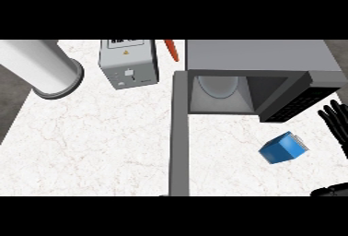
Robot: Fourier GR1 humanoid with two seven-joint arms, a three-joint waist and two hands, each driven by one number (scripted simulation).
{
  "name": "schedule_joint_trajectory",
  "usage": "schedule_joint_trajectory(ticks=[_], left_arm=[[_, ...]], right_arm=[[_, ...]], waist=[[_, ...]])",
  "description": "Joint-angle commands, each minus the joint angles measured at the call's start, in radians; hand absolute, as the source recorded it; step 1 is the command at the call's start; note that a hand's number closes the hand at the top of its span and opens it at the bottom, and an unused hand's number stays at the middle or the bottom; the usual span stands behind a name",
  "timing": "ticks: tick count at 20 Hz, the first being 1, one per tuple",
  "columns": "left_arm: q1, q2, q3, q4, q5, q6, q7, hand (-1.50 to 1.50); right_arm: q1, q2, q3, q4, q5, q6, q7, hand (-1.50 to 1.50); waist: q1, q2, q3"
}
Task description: Pick up the milk, place it into the microwave and close the microwave
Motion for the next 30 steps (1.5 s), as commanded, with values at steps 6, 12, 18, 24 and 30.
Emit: schedule_joint_trajectory(ticks=[6, 12, 18, 24, 30], left_arm=[[0.002, 0.043, 0.094, 0.008, 0.124, -0.010, 0.055, -1.50], [0.059, -0.004, 0.124, 0.027, 0.143, -0.124, 0.034, -1.50], [0.084, -0.020, 0.140, -0.056, 0.171, -0.092, 0.086, -1.50], [0.075, -0.018, 0.162, -0.035, 0.173, -0.114, 0.091, -1.50], [0.048, -0.012, 0.176, 0.010, 0.182, -0.134, 0.077, -1.50]], right_arm=[[-0.092, -0.051, 0.006, 0.440, 0.253, -0.044, -0.318, -1.50], [-0.179, -0.065, 0.050, 0.774, 0.382, -0.137, -0.584, -1.50], [-0.287, -0.086, 0.084, 1.004, 0.455, -0.247, -0.719, -1.50], [-0.342, -0.074, 0.102, 1.162, 0.459, -0.249, -0.809, -1.50], [-0.366, -0.047, 0.101, 1.237, 0.435, -0.239, -0.883, -1.50]], waist=[[-0.001, 0.002, 0.001], [0.007, 0.003, 0.001], [0.007, 0.004, 0.002], [0.012, 0.005, 0.002], [0.012, 0.009, 0.004]])
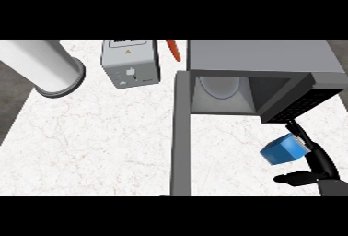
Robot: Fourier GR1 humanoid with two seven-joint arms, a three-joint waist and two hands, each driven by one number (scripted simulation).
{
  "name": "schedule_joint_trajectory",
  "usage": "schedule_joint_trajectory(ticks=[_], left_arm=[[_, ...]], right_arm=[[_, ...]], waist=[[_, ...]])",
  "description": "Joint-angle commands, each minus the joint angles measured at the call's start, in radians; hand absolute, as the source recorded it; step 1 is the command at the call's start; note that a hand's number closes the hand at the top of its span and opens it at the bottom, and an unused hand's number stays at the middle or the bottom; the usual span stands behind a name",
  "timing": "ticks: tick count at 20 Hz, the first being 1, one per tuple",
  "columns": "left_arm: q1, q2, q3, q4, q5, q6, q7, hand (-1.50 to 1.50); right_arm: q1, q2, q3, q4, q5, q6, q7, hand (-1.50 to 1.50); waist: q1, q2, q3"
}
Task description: Pick up the milk, place it into the microwave and close the microwave
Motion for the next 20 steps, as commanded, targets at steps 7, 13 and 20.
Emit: schedule_joint_trajectory(ticks=[7, 13, 20], left_arm=[[-0.011, 0.007, -0.012, 0.031, 0.030, -0.021, 0.022, -1.50], [-0.004, 0.014, 0.004, 0.017, 0.043, -0.027, 0.028, -1.50], [0.017, 0.010, 0.039, 0.043, 0.064, -0.046, 0.031, -1.50]], right_arm=[[-0.106, 0.021, 0.016, 0.125, -0.034, 0.152, -0.086, 1.50], [-0.090, 0.057, 0.061, 0.110, -0.015, 0.092, -0.170, 1.50], [-0.098, 0.232, -0.022, 0.104, -0.122, -0.128, -0.106, 1.50]], waist=[[0.016, 0.010, 0.006], [0.016, 0.010, 0.007], [0.003, 0.004, 0.004]])
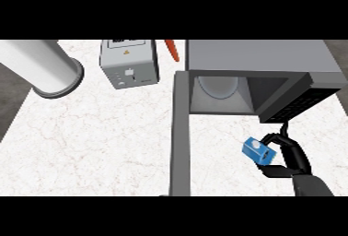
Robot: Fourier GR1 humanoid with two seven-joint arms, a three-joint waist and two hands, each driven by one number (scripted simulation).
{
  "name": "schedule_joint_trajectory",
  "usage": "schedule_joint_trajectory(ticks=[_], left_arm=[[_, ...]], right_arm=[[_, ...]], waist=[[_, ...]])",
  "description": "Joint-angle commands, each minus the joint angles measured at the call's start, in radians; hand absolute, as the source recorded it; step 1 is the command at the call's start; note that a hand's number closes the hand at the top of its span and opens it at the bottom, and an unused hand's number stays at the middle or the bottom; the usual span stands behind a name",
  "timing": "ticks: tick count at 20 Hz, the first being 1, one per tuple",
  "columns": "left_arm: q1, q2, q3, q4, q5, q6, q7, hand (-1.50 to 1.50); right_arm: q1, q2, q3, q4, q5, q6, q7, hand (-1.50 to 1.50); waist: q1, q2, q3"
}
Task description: Pick up the milk, place it into the microwave and close the microwave
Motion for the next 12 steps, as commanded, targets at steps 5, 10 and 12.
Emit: schedule_joint_trajectory(ticks=[5, 10, 12], left_arm=[[0.014, -0.015, 0.023, -0.068, 0.031, 0.041, 0.037, -1.50], [0.023, -0.127, -0.006, -0.051, -0.059, -0.028, 0.042, -1.50], [-0.025, -0.019, 0.024, -0.029, -0.005, 0.022, 0.064, -1.50]], right_arm=[[-0.023, 0.192, -0.054, 0.014, -0.058, -0.180, -0.077, 1.50], [-0.058, 0.208, -0.035, -0.032, -0.044, -0.241, -0.040, 1.50], [-0.127, 0.209, -0.033, -0.062, -0.049, -0.255, 0.041, 1.50]], waist=[[-0.002, 0.003, 0.009], [-0.008, 0.002, 0.007], [-0.011, 0.001, 0.007]])
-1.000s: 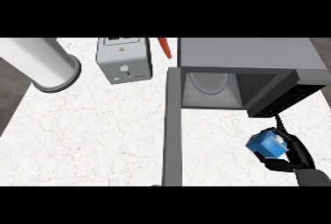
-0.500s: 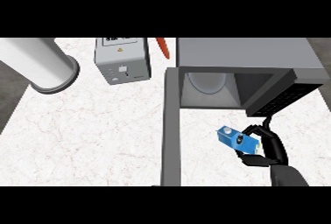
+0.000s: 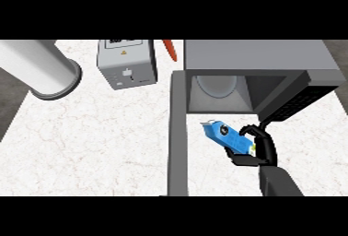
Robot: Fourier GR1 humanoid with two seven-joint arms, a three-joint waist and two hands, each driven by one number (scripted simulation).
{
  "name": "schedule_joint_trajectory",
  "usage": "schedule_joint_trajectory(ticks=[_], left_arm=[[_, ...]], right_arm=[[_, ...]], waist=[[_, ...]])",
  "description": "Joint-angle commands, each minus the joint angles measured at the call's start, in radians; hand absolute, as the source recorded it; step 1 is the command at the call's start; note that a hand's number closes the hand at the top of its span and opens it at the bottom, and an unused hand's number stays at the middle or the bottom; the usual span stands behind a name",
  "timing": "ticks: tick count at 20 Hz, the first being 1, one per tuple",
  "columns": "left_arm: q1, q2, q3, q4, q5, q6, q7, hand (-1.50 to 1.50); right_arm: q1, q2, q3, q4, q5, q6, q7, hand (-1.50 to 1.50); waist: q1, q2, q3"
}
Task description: Pick up the milk, place it into the microwave and close the microwave
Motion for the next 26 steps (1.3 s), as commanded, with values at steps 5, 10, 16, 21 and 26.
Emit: schedule_joint_trajectory(ticks=[5, 10, 16, 21, 26], left_arm=[[0.032, -0.066, -0.008, -0.003, -0.004, -0.067, 0.012, -1.50], [-0.004, 0.016, 0.045, 0.048, 0.031, -0.035, 0.031, -1.50], [-0.067, 0.044, 0.008, 0.078, 0.012, -0.017, 0.061, -1.50], [-0.105, -0.003, 0.002, 0.153, -0.050, -0.113, 0.010, -1.50], [-0.144, 0.036, -0.006, 0.161, -0.028, -0.090, 0.020, -1.50]], right_arm=[[-0.131, -0.010, 0.011, -0.026, 0.014, -0.089, 0.028, 1.50], [-0.255, -0.074, 0.009, 0.016, 0.019, -0.072, 0.147, 1.50], [-0.401, -0.120, -0.017, 0.152, 0.033, -0.139, 0.196, 1.50], [-0.477, -0.186, -0.028, 0.201, 0.032, -0.107, 0.249, 1.50], [-0.547, -0.190, 0.017, 0.225, 0.097, -0.261, 0.303, 1.50]], waist=[[0.016, -0.002, 0.000], [0.019, 0.000, 0.001], [0.041, 0.012, 0.002], [0.063, 0.024, 0.002], [0.074, 0.027, 0.002]])
